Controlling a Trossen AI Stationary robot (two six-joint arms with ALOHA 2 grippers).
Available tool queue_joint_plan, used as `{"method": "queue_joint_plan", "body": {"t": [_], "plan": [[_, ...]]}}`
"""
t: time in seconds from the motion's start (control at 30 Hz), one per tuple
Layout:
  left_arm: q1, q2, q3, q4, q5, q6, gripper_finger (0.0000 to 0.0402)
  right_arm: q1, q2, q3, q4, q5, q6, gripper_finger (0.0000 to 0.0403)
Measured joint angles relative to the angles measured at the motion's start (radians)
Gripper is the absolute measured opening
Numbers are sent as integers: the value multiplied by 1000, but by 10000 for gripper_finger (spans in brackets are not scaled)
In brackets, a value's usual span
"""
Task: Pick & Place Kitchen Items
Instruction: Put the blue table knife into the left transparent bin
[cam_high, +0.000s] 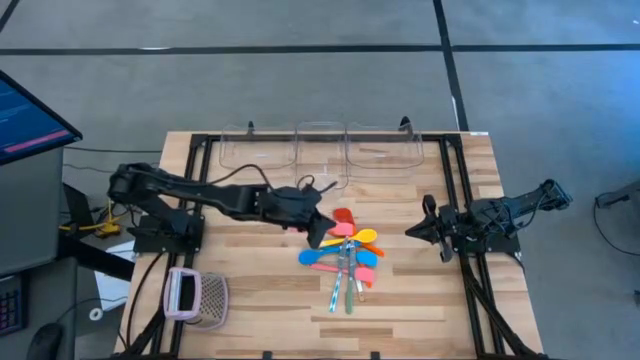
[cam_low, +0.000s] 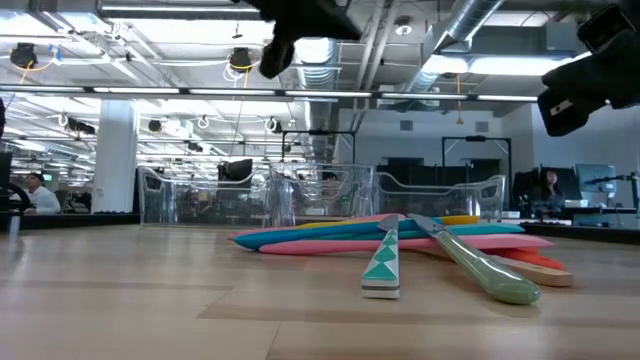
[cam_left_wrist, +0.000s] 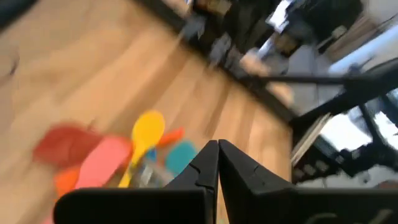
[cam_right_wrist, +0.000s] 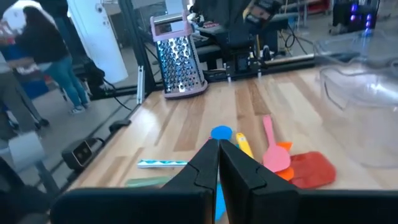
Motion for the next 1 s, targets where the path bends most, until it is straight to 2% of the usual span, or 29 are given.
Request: {"method": "queue_joint_plan", "body": {"t": [0.13,0.3,0.53,0.87,1.0], "plan": [[-16,24,3,-88,56,-113,2,0,2,0,-1,0,37,10],[-94,66,27,-83,112,-200,2,0,2,0,-2,0,41,10],[-201,170,167,-81,17,-154,1,0,1,0,-2,0,27,10],[-209,385,325,-95,58,-134,1,0,2,0,-3,0,60,10],[-209,429,359,-177,82,-161,1,0,7,0,-3,0,60,10]]}}
